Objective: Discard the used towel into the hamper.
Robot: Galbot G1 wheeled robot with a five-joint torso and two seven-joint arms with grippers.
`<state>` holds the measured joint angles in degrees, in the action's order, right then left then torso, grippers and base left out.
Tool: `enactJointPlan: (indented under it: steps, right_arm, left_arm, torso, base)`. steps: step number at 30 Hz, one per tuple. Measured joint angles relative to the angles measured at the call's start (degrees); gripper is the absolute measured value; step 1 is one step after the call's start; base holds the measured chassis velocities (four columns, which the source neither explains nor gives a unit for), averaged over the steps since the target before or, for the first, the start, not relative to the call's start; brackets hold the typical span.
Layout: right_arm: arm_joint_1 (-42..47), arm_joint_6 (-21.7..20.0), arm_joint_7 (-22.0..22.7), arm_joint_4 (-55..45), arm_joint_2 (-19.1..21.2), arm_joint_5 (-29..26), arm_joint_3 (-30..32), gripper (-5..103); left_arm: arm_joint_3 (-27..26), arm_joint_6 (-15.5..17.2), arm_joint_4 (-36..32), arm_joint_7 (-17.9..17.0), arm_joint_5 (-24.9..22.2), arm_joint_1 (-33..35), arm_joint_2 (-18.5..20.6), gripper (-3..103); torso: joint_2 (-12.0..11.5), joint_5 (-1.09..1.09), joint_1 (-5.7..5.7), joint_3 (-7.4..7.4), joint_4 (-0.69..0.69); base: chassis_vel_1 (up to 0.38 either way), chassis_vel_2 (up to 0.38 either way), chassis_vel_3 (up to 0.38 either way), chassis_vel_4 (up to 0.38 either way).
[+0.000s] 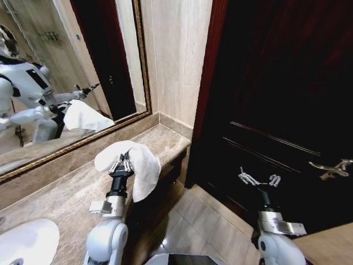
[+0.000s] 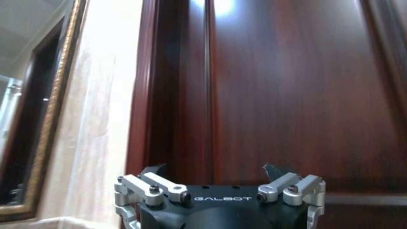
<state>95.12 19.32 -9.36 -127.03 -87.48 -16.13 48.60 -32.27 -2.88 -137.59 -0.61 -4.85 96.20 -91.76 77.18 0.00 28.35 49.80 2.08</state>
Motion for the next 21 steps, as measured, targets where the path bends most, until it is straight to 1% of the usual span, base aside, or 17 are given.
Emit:
enactJointPlan:
  steps: [5,11,14,20,21]
  right_arm:
    - [0.7,0.8,1.0,-1.3,0.0,0.1,1.1,100]
    - [1.1,0.2,1.2,-2.0,-0.1,0.2,1.3,100]
    - [1.5,-0.9,1.1,-2.5,-0.1,0.7,1.0,100]
    - [1.5,-1.1,0.9,-2.9,-0.1,1.1,0.5,100]
    - [1.4,-1.1,0.9,-2.9,-0.1,1.1,0.4,100]
  left_arm:
    - [0.8,-0.5,0.0,0.3,1.3,0.6,0.0,3]
    - [2.2,0.0,-0.7,1.6,1.2,0.9,-0.2,3]
    - [3.0,0.7,-2.0,3.6,0.7,1.5,0.0,3]
    - [3.4,0.6,-2.1,4.9,0.4,1.7,0.2,3]
    - [3.4,0.6,-2.1,5.6,0.2,1.8,0.3,3]
  torso:
    - [0.0,-0.01,0.00,0.00,-0.01]
    - [0.0,0.00,0.01,0.00,-0.01]
    - [0.0,0.00,0.01,0.00,-0.01]
    - [0.0,0.00,0.01,0.01,-0.01]
    - [0.0,-0.01,0.01,0.01,-0.01]
  base:
    - [0.000,0.000,0.000,0.000]
    - [-0.020,-0.025,-0.023,-0.026]
    - [-0.068,-0.070,-0.057,-0.061]
    - [-0.082,-0.088,-0.078,-0.083]
    - [-0.080,-0.099,-0.103,-0.092]
